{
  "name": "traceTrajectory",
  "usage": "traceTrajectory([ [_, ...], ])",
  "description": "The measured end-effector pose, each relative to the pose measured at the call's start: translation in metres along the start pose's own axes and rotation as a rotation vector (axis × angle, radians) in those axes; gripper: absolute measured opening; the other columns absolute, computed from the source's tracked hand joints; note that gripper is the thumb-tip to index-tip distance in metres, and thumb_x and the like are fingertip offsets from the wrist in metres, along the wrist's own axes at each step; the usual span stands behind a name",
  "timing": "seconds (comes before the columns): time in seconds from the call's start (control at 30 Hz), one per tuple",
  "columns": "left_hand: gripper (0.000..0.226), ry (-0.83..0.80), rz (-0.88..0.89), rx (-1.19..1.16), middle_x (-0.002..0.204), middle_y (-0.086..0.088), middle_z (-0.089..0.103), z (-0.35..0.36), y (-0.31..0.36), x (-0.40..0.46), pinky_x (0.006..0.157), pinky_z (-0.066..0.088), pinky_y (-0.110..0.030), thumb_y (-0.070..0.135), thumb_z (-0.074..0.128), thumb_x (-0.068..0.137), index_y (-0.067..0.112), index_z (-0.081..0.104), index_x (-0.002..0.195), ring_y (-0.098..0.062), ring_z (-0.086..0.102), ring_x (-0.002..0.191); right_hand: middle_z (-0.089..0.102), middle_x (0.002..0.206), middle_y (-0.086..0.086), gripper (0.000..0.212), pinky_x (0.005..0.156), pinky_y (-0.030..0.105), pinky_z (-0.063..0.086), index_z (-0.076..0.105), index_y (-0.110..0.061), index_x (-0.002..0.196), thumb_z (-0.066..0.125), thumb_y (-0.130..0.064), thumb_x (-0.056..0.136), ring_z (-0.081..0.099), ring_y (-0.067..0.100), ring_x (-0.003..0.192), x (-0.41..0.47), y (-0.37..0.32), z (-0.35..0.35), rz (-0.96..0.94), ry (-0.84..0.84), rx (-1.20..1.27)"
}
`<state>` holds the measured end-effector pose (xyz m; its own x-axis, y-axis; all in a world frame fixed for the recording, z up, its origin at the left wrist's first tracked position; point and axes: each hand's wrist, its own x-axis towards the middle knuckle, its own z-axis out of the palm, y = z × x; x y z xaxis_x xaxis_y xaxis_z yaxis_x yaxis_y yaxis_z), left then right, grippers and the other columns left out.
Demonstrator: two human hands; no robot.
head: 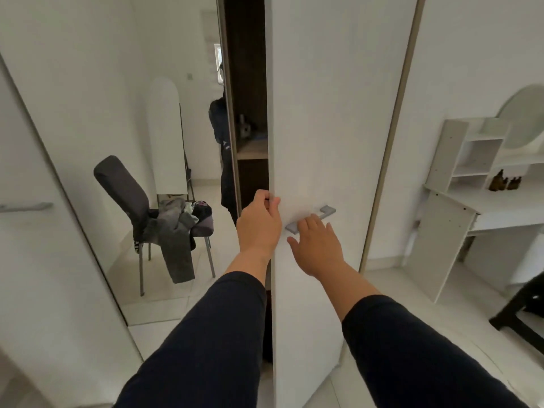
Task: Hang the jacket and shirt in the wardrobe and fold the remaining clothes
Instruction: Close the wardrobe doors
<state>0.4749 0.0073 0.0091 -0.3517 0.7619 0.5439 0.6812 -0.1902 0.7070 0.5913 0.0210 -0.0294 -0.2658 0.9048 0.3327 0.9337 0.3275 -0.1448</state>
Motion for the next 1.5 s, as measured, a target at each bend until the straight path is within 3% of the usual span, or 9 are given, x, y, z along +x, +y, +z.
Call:
traceTrajectory([
  [0.2, 0.027, -0.142, 0.099, -0.053, 0.091, 0.004, 0.068, 0.010, 0.061, -0.067, 0.067, 0.048, -0.015, 0.040, 0.053, 0.093, 0.018, 0.058, 0.109, -0.010, 0.063, 0.076, 0.017, 0.158, 0.002, 0.061, 0.120, 0.045, 0.010, 0.025, -0.016, 0.146, 0.050, -0.015, 0.091, 0.013, 0.020, 0.147, -0.070, 0.046, -0.025, 0.154, -0.015, 0.046],
  [0.3, 0.045, -0.221, 0.149, -0.064, 0.105, 0.003, 0.069, 0.026, 0.100, -0.091, 0.084, 0.055, -0.027, 0.043, 0.057, 0.090, 0.021, 0.054, 0.128, -0.014, 0.066, 0.091, 0.016, 0.159, -0.003, 0.073, 0.118, 0.046, 0.011, 0.021, -0.022, 0.150, 0.055, -0.011, 0.086, 0.026, 0.019, 0.144, -0.098, 0.078, -0.045, 0.252, -0.041, 0.128],
  [0.5, 0.042, -0.282, 0.198, -0.021, 0.100, -0.007, 0.068, 0.079, 0.182, -0.136, 0.081, 0.056, -0.039, 0.038, 0.057, 0.088, 0.019, 0.051, 0.124, -0.027, 0.065, 0.090, 0.014, 0.159, -0.009, 0.078, 0.100, 0.044, 0.044, 0.000, -0.025, 0.153, 0.046, -0.013, 0.091, 0.054, 0.026, 0.120, -0.138, 0.155, -0.085, 0.322, -0.116, 0.098],
  [0.87, 0.038, -0.286, 0.187, -0.051, 0.100, -0.005, 0.064, 0.148, 0.245, -0.162, 0.079, 0.056, -0.035, 0.039, 0.057, 0.089, 0.018, 0.048, 0.119, -0.024, 0.063, 0.088, 0.056, 0.126, 0.007, 0.048, 0.083, 0.040, 0.055, 0.041, -0.017, 0.135, 0.048, -0.026, 0.089, 0.061, 0.023, 0.094, -0.137, 0.259, -0.081, 0.376, -0.187, 0.055],
  [0.93, 0.039, -0.286, 0.189, -0.061, 0.102, -0.004, 0.064, 0.153, 0.245, -0.162, 0.080, 0.056, -0.035, 0.041, 0.057, 0.089, 0.019, 0.048, 0.119, -0.023, 0.063, 0.089, 0.062, 0.111, 0.008, 0.061, 0.078, 0.037, 0.055, 0.023, -0.023, 0.146, 0.048, -0.020, 0.090, 0.062, 0.023, 0.085, -0.148, 0.255, -0.089, 0.426, -0.229, 0.057],
  [1.03, 0.045, -0.379, 0.201, -0.118, 0.113, 0.000, 0.064, 0.153, 0.236, -0.159, 0.087, 0.053, -0.035, 0.047, 0.056, 0.089, 0.020, 0.051, 0.125, -0.019, 0.062, 0.100, 0.065, 0.092, 0.008, 0.099, 0.071, 0.034, 0.055, -0.034, -0.024, 0.142, 0.048, -0.011, 0.088, 0.063, 0.021, 0.072, -0.165, 0.242, -0.089, 0.576, -0.333, -0.009],
  [1.13, 0.046, -0.478, 0.218, -0.124, 0.123, 0.001, 0.061, 0.142, 0.218, -0.154, 0.092, 0.050, -0.037, 0.044, 0.049, 0.094, 0.019, 0.048, 0.133, -0.018, 0.060, 0.107, 0.047, 0.139, 0.015, 0.075, 0.100, 0.040, 0.045, -0.002, -0.009, 0.152, 0.046, -0.020, 0.095, 0.052, 0.030, 0.122, -0.164, 0.224, -0.088, 0.663, -0.619, -0.074],
  [1.23, 0.040, -0.447, 0.200, -0.069, 0.129, -0.002, 0.059, 0.121, 0.199, -0.140, 0.095, 0.049, -0.040, 0.033, 0.042, 0.098, 0.018, 0.048, 0.134, -0.020, 0.057, 0.115, 0.036, 0.147, 0.015, 0.054, 0.105, 0.037, 0.041, 0.027, -0.004, 0.147, 0.042, -0.021, 0.098, 0.043, 0.031, 0.131, -0.158, 0.199, -0.090, 0.580, -0.791, -0.072],
  [1.5, 0.036, -0.381, 0.150, 0.134, 0.132, 0.004, 0.056, 0.047, 0.134, -0.100, 0.093, 0.049, -0.035, 0.023, 0.044, 0.097, 0.026, 0.050, 0.132, -0.018, 0.055, 0.118, 0.045, 0.142, 0.011, 0.058, 0.099, 0.036, 0.045, 0.026, -0.017, 0.149, 0.046, -0.017, 0.094, 0.048, 0.029, 0.125, -0.100, 0.122, -0.101, 0.342, -0.342, 0.055],
])
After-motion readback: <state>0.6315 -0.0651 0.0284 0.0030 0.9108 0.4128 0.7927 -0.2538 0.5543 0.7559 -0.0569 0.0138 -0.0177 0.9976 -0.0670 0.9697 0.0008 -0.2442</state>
